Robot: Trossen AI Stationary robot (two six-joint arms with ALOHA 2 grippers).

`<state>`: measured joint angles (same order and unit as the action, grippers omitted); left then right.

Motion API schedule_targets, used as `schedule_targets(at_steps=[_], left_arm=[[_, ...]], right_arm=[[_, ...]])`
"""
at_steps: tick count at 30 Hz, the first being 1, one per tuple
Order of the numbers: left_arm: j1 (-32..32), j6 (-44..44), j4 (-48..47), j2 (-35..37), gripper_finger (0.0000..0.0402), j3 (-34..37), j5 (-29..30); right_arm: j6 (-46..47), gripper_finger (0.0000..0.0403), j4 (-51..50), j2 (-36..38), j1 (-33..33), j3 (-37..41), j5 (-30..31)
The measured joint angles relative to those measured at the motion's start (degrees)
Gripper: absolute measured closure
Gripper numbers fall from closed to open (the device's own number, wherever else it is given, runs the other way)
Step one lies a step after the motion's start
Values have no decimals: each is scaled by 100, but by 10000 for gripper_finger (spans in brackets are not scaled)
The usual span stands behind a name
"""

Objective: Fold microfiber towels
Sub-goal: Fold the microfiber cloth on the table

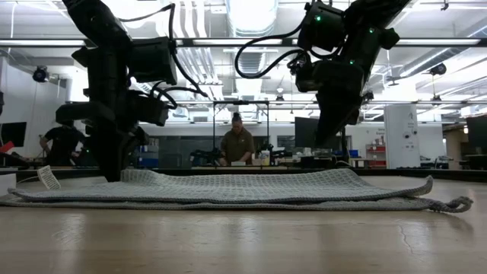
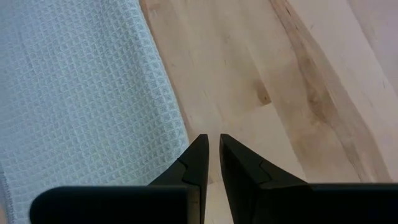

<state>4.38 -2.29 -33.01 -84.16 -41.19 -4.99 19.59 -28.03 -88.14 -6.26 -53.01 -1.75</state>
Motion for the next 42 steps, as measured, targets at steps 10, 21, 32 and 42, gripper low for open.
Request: schedule_targets(at_steps=[10,21,32,42], left_arm=[[0,-32,2,0,388,2,2],[0,-87,4,0,388,2,7],[0,-97,7,0,387,2,9],[-4,-97,7,0,387,2,9]], right_arm=[[-100,364,0,0,0,0,-86],[374,364,2,0,0,0,-113],[296,364,15,0,0,-2,-130],[272,364,30,0,0,-1,-147]])
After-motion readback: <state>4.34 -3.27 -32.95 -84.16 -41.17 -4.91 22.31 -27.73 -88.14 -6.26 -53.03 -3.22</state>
